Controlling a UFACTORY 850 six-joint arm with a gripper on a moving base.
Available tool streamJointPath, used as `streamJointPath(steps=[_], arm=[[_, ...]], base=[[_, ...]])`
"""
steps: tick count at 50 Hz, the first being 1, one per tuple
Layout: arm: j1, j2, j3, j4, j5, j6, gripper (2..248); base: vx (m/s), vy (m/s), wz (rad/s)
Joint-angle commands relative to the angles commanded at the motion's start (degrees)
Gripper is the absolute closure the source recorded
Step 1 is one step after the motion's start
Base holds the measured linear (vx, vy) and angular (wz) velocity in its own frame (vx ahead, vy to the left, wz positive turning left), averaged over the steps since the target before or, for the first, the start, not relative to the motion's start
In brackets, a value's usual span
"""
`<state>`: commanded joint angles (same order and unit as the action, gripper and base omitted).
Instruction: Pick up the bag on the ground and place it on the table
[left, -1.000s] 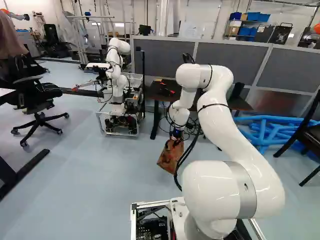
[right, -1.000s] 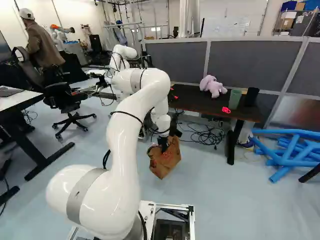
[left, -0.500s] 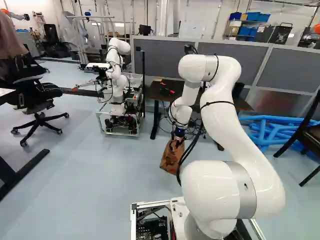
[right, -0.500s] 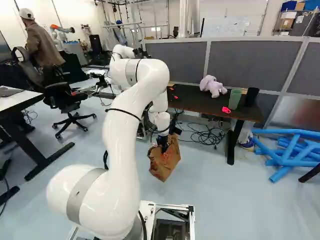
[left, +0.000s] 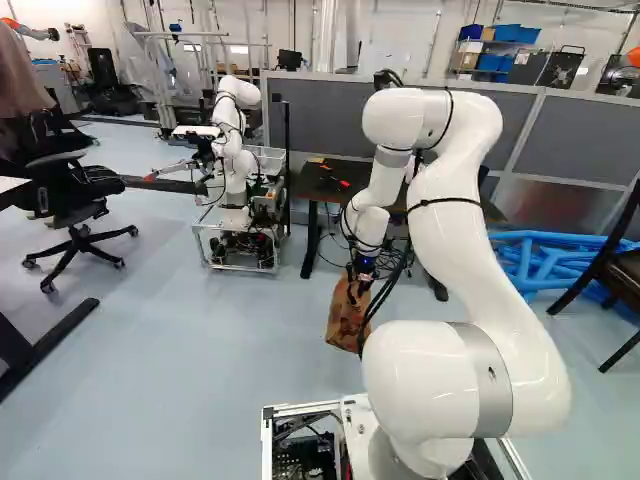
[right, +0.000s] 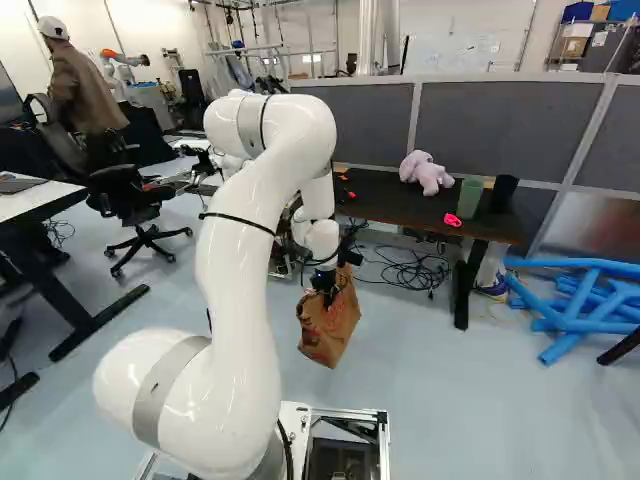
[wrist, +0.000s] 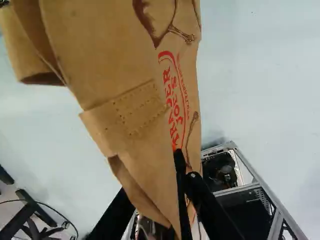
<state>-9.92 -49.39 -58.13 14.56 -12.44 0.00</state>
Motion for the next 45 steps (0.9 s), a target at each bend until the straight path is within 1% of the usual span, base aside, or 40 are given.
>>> streamJointPath(steps=[17, 45], arm=[[-0.5, 5.2, 5.1, -3.1, 0.0, 0.0, 224], [-1.1, 13.5, 12.0, -5.9, -1.1, 0.0, 224]], base=[[0.000, 0.000, 0.000], [0.000, 0.000, 0.000]])
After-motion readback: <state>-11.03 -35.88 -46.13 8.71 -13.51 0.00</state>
